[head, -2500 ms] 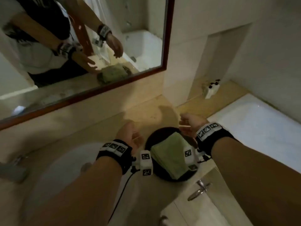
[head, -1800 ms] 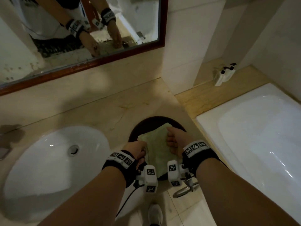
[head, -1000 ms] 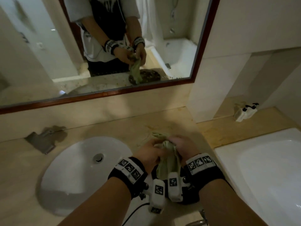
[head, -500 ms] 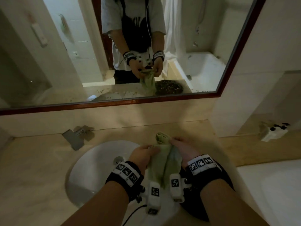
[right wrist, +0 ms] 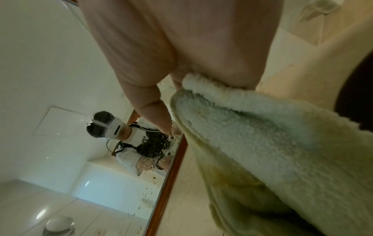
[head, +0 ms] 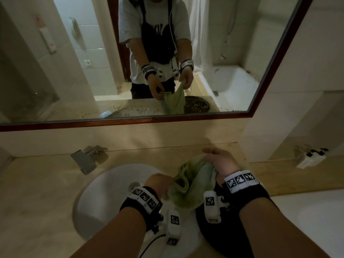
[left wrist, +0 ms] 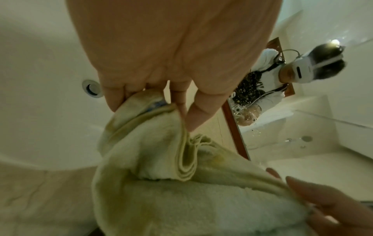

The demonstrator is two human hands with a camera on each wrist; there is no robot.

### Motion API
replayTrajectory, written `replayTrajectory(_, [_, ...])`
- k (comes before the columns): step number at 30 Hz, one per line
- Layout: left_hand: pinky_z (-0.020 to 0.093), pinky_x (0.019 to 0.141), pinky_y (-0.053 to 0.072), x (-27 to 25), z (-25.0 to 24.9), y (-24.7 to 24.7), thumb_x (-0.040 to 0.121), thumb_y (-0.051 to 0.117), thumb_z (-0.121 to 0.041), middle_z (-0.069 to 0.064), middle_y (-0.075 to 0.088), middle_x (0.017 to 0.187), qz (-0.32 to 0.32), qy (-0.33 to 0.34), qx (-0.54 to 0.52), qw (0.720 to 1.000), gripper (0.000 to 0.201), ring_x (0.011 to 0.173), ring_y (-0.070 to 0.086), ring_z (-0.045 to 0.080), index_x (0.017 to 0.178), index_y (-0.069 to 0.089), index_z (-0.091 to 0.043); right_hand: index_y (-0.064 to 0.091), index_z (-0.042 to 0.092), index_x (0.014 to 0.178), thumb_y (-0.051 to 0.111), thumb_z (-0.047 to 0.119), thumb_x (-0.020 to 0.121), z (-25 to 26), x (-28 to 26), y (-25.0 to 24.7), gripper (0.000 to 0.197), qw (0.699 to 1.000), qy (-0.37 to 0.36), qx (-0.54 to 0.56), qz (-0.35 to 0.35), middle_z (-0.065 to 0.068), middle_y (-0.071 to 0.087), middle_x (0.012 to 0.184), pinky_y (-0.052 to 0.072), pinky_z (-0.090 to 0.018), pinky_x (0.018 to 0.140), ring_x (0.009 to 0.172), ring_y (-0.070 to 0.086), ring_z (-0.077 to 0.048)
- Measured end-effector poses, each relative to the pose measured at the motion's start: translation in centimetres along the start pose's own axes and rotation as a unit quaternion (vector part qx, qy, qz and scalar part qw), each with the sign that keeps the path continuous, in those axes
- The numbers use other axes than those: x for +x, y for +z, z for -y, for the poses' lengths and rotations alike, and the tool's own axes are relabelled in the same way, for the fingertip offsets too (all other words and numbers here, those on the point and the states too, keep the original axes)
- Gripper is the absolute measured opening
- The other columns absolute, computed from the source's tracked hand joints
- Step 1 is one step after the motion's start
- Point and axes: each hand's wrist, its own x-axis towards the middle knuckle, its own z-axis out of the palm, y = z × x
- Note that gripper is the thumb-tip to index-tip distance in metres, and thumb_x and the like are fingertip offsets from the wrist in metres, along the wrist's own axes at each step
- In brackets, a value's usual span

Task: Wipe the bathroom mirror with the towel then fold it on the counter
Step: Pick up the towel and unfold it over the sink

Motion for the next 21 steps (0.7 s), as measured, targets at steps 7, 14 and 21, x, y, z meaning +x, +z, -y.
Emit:
replayTrajectory(7, [0.031,0.095,0.047,0.4,-1.1,2.0,0.082,0.077,-0.054,0.004,0.050,0.146,0.033,0.021,0.109,0.993,0.077,0.127,0.054,0.027,0.148,0.043,-0.033,0.079,0.018,0.085,0.067,0.007,0.085,3.8,-1.3,-1.4,0.016,0.974,-0.140,-0.166,0.068,-0.011,0.075,0.091,0.053,-0.036,0.081,0.087,0.067,-0.021])
replayTrajectory(14, [0.030,0.077,0.049,0.5,-3.1,3.8,0.097,0.062,-0.037,-0.003,0.066,0.093,0.018,0.158,0.183,0.970,0.014,0.082,0.060,0.016,0.087,0.062,-0.028,0.078,0.033,0.091,0.069,0.017,0.080,5.4,-1.3,-3.0,0.021,0.962,-0.191,-0.164,0.102,0.001,0.073,0.090,0.051,-0.039,0.087,0.091,0.067,-0.019])
replayTrajectory(21, [0.034,0.063,0.044,-0.3,-6.4,2.0,0.103,0.049,-0.033,0.002,0.057,0.076,-0.104,0.222,0.094,0.965,0.020,0.066,0.052,0.020,0.089,0.053,-0.019,0.074,0.026,0.094,0.073,0.011,0.088,5.2,0.2,-5.9,0.016,0.949,-0.205,-0.238,0.013,0.012,0.071,0.094,0.045,-0.023,0.084,0.088,0.064,-0.002])
